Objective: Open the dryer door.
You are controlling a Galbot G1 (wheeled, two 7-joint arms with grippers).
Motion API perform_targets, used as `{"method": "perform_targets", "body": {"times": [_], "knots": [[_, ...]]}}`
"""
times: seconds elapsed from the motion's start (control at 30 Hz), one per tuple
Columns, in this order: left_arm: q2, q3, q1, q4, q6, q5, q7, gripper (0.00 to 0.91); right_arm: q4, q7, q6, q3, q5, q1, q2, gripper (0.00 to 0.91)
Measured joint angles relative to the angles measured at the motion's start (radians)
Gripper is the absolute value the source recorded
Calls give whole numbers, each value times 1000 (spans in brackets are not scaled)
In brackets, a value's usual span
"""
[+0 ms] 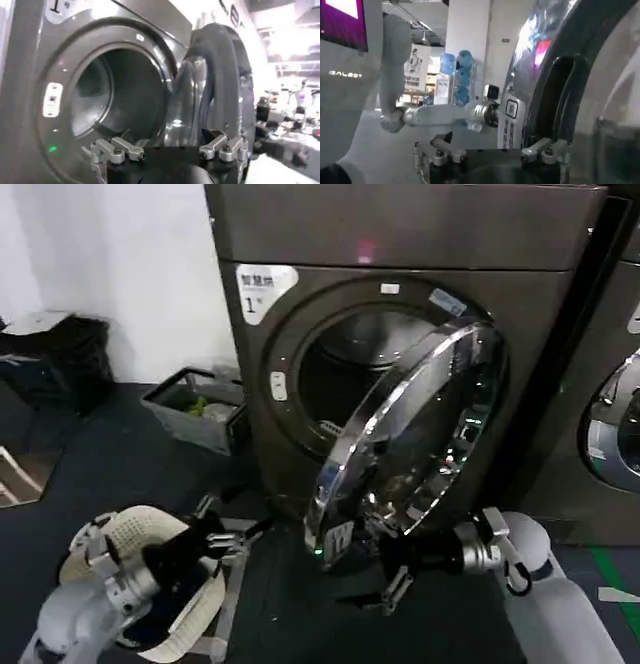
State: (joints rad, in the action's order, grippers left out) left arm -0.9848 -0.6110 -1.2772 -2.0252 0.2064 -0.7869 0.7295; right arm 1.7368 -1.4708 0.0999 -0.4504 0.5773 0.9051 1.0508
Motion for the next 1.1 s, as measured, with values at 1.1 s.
{"method": "perform_targets", "body": {"times": [1.1], "knots": [[24, 450, 314, 124, -42, -3, 2, 907, -67, 102, -28, -713, -38, 302, -65, 907]]}}
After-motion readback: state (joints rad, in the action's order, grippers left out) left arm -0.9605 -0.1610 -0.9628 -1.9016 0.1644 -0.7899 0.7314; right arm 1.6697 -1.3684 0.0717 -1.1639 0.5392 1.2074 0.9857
